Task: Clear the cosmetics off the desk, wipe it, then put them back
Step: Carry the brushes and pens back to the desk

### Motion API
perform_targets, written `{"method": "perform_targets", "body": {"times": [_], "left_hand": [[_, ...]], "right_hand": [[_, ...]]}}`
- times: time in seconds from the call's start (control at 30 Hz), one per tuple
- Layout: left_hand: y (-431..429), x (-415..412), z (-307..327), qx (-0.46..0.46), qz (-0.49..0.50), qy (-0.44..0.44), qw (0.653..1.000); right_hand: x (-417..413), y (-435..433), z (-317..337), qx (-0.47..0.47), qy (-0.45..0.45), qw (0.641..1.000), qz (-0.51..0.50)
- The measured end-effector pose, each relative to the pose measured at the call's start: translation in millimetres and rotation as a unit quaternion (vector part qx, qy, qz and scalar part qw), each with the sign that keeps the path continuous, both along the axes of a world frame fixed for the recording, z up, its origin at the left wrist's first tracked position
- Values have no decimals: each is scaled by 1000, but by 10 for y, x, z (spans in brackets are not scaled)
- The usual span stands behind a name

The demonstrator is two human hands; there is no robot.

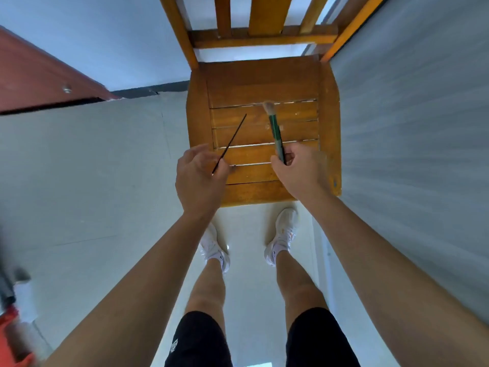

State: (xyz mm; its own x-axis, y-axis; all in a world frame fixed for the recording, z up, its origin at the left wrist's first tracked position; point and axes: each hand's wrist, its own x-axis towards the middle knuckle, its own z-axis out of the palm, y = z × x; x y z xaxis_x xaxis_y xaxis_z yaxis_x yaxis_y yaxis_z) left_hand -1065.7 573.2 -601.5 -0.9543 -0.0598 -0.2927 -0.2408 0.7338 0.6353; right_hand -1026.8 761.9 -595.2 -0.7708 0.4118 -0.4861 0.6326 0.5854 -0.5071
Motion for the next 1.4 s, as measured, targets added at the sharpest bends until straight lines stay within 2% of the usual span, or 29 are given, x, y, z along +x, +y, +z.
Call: {"method": "perform_targets", "body": {"times": [0.2,0.3,0.37,0.5,0.63,0.77,0.87,1.0,1.1,1.23,1.4], "left_hand": [[-290,-257,1465,5,76,80,994],[-444,-255,2169,8,115,117,986],[-692,-39,2731,16,178,162,971],[-1192,464,3476,30,283,244,927],[-1822,1029,3955,65,386,262,882],[-2685,1742,4311,30,475,293,829],[-3426,2353,4469,-9,517,320,794],[-4377,3203,4579,-77,578,313,750],[-4954,3775,4547,-123,604,294,730],[-5539,4285,4450,-133,649,263,701],[-6240,4498,4324,-124,684,247,675]], "right_hand": [[-326,-216,1424,28,77,994,72],[-442,-352,2005,14,127,988,83],[-482,-573,2488,-13,167,978,128],[-500,-1119,3142,-43,212,939,269],[-365,-1900,3649,-30,257,875,409],[-8,-2915,4050,-99,315,817,473],[347,-3788,4202,-99,320,774,537],[910,-4988,4235,-119,303,744,583],[1328,-5745,4233,-135,299,716,616],[1686,-6500,4180,-143,262,695,654],[1785,-7359,4048,-130,247,671,687]]}}
